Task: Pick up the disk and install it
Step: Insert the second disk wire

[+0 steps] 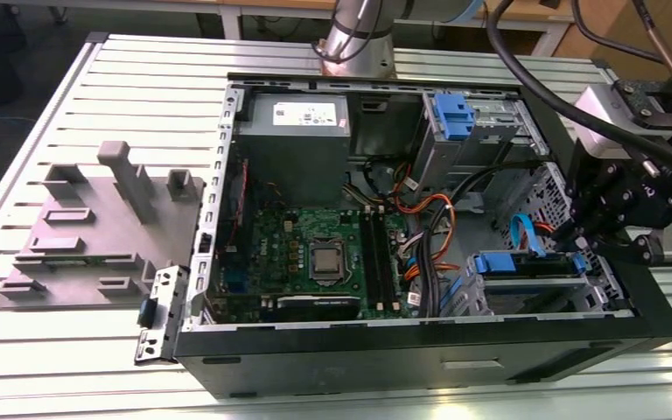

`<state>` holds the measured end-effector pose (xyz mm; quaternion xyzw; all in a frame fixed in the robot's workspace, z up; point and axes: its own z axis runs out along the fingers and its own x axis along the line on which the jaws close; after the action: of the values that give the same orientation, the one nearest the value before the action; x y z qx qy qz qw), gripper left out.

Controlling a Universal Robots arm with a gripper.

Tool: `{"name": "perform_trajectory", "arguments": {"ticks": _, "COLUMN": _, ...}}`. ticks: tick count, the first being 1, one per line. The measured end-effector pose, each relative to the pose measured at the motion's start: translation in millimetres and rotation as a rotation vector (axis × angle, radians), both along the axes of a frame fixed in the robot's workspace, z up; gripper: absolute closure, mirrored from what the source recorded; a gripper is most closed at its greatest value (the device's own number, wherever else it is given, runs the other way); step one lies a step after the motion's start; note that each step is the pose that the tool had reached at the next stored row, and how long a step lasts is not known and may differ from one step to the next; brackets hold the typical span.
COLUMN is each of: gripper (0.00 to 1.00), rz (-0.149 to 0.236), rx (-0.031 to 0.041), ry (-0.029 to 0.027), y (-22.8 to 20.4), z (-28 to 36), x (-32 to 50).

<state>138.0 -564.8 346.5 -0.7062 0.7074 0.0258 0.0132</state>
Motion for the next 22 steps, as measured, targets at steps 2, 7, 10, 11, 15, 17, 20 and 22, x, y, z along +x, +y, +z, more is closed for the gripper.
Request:
{"name": "perform_trajectory", "arguments": {"ticks": 2, "gripper": 0.84, "rz": 0.0, "rx": 0.0, "ry": 0.0, "y": -1.9, "z": 0.0, "x": 0.0}}
{"name": "perform_trajectory", "arguments": {"ticks": 7, "gripper": 0.84, "rz": 0.0, "rx": 0.0002, "ry": 0.0, "y": -5.2, "z": -0.9, "x": 0.0}}
{"name": "perform_trajectory", "arguments": {"ticks": 10, "gripper": 0.84, "rz": 0.0, "rx": -0.0002, "ry": 0.0, "y": -5.5, "z": -1.4, "x": 0.0}}
{"name": "perform_trajectory", "arguments": {"ticks": 11, "gripper": 0.84, "rz": 0.0, "rx": -0.0002, "ry": 0.0, "y": -5.5, "z": -1.5, "x": 0.0}}
{"name": "perform_trajectory", "arguments": {"ticks": 15, "gripper": 0.84, "rz": 0.0, "rx": -0.0001, "ry": 0.0, "y": -5.5, "z": -1.6, "x": 0.0}}
{"name": "perform_trajectory", "arguments": {"ticks": 17, "gripper": 0.84, "rz": 0.0, "rx": -0.0001, "ry": 0.0, "y": -5.5, "z": -1.6, "x": 0.0}}
{"name": "perform_trajectory", "arguments": {"ticks": 20, "gripper": 0.84, "rz": 0.0, "rx": -0.0002, "ry": 0.0, "y": -5.5, "z": -1.6, "x": 0.0}}
{"name": "perform_trajectory", "arguments": {"ticks": 22, "gripper": 0.84, "rz": 0.0, "rx": -0.0002, "ry": 0.0, "y": -5.5, "z": -1.6, "x": 0.0}}
